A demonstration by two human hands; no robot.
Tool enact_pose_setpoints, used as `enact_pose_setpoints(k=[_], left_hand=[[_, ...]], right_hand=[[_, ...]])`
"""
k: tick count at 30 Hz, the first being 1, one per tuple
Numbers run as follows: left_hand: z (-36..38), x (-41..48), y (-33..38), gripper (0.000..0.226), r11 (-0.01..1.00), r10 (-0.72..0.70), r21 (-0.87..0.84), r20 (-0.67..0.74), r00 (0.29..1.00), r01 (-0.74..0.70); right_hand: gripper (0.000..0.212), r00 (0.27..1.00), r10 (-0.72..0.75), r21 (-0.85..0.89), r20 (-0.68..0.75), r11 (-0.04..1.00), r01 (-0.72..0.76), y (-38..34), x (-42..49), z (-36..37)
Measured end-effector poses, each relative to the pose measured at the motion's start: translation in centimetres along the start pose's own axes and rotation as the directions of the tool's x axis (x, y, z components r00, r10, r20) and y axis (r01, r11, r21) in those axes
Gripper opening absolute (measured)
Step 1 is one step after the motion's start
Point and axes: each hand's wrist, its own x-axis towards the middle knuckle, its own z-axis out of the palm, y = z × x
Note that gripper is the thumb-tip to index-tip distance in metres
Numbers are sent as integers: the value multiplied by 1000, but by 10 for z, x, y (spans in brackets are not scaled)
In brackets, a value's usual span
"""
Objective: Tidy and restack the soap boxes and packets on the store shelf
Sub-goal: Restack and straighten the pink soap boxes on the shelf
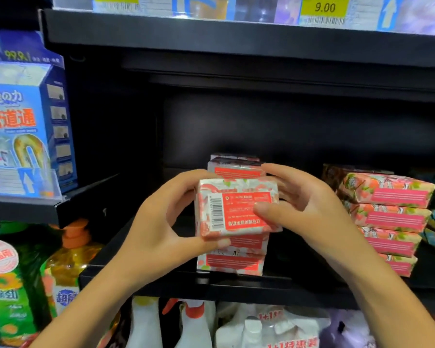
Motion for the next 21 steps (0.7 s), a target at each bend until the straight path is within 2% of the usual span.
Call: enact_pose_setpoints(k=[4, 8, 11, 13, 15, 17, 19, 21], left_hand=[[2, -1, -5, 60, 994, 90, 61, -21, 996, -88], [1, 0, -9, 62, 976, 113, 198, -111, 987, -89], [-3, -3, -9, 77, 994, -24, 102, -144, 989, 38], [-6, -6, -7, 85, 990, -139, -29, -98, 985, 137], [-8, -8, -5, 82, 972, -216, -114, -84, 973, 206], [-10, -9, -2, 73, 956, -267, -159, -126, 955, 246], [-12, -9, 0, 71, 950, -295, -149, -154, 943, 273], [-14, -12, 1, 68, 944, -317, -153, -178, 932, 292]], right_hand=[[48, 995, -38, -5, 91, 999, 39, -7, 3, 3], [46, 989, -150, -153, -1, 977, 148, -10, 3, 6], [43, 949, -299, -249, -104, 931, 266, -6, 0, 16], [35, 886, -447, -388, -120, 843, 373, -2, -1, 25], [30, 819, -566, -505, -95, 736, 451, 5, 1, 34], [34, 782, -620, -552, -69, 677, 487, 14, 3, 42], [41, 796, -603, -553, -48, 680, 482, 20, 4, 49], [42, 842, -539, -538, -18, 715, 447, 21, 5, 52]])
